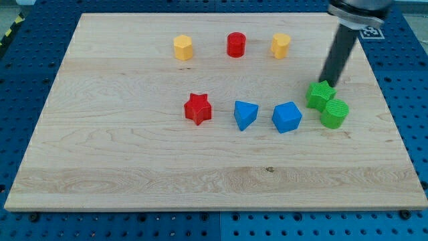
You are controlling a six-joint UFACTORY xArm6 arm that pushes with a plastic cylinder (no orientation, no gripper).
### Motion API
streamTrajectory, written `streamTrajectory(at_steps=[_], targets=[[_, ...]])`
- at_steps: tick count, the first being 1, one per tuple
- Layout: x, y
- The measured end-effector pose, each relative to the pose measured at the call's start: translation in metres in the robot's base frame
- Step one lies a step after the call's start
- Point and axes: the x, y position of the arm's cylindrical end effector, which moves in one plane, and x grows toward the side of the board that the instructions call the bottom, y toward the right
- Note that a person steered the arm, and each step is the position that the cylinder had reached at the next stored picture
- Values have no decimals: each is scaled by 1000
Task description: Bring the green blocks toward the right bottom corner
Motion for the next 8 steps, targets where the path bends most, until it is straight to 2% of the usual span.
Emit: streamTrajectory(at_steps=[1,3,4,5,6,8], targets=[[19,1],[-32,3],[-29,-27],[-6,-55],[20,-54],[55,8]])
